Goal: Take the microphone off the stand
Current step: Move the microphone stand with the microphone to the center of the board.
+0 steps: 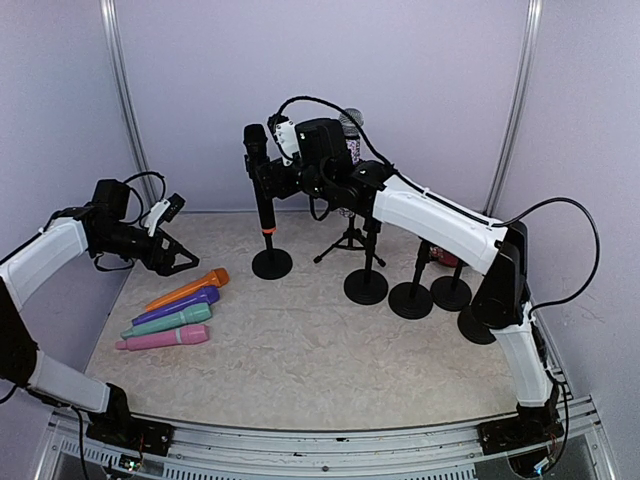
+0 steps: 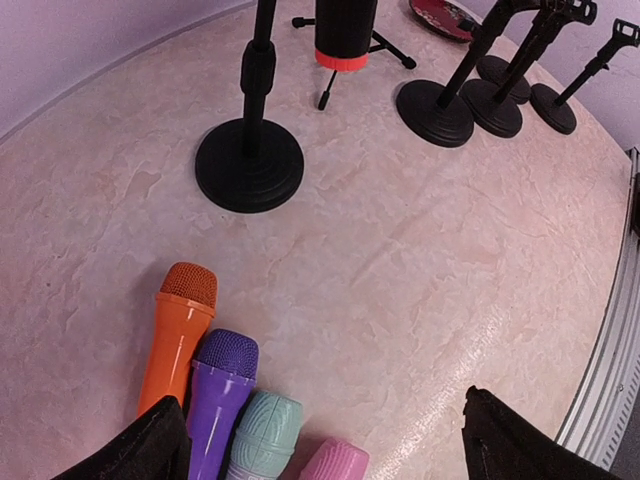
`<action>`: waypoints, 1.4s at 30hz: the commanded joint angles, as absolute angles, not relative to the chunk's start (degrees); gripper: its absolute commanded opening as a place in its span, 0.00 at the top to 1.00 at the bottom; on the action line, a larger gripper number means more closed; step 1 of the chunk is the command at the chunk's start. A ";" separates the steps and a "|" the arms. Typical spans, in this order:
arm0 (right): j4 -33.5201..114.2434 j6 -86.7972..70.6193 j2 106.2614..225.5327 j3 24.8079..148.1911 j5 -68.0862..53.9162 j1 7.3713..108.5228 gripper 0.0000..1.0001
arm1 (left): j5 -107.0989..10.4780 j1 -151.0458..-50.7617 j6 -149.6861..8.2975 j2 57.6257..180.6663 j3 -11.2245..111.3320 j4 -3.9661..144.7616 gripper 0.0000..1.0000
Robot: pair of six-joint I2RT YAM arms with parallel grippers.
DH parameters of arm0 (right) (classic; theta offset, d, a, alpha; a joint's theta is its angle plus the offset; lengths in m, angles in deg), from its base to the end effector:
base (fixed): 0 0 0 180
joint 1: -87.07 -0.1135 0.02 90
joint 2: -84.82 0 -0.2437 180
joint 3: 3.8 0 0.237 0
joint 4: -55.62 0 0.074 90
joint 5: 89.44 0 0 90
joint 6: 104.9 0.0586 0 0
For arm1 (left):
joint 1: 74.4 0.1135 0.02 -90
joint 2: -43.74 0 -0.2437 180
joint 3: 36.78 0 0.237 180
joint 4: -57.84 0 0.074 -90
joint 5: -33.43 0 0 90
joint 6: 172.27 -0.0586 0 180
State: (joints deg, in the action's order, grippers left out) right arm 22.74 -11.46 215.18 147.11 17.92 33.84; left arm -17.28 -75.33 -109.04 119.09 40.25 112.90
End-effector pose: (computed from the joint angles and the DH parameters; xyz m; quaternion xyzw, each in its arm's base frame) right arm 0.3293 0.4114 0.3546 -0.2383 0.7383 0.1907 0.6014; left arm 0.2658 -0.0414 0.2604 0.3166 0.8428 -0.2449 0.3597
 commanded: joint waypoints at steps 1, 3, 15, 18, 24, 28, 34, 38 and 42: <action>31.50 -12.79 215.58 146.31 13.19 33.96 0.11 | -16.12 -75.02 -111.12 116.90 40.73 115.22 0.08; 32.94 -12.56 216.56 146.30 12.36 34.42 0.12 | -16.44 -75.02 -111.60 116.56 40.78 115.59 0.08; 37.61 -11.49 222.05 148.65 10.27 35.24 0.23 | -18.15 -74.93 -112.38 115.14 41.24 117.15 0.06; 40.15 -12.04 221.74 147.70 10.61 35.20 0.32 | -18.27 -74.81 -112.52 114.57 41.17 117.77 0.06; 45.15 -13.76 220.65 145.50 11.17 35.15 0.41 | -19.12 -74.75 -113.18 112.98 41.17 119.55 0.06; 44.72 -14.63 221.86 147.88 11.02 35.16 0.48 | -19.40 -74.69 -113.55 111.95 41.16 120.77 0.06; 45.29 -14.45 219.43 145.11 9.54 34.90 0.77 | -19.28 -74.67 -113.38 111.15 41.57 121.52 0.07; 46.04 -15.33 215.25 141.46 8.32 33.92 0.88 | -17.81 -74.69 -112.63 111.45 42.12 121.67 0.07; 46.29 -15.01 209.78 136.52 4.93 33.48 0.92 | -16.34 -74.76 -112.34 111.55 42.42 121.59 0.07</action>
State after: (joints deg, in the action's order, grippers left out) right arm 43.70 -13.62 218.00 139.66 8.26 34.30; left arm -18.84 -75.09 -112.53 112.03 40.28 121.03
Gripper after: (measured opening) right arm 0.429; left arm 0.928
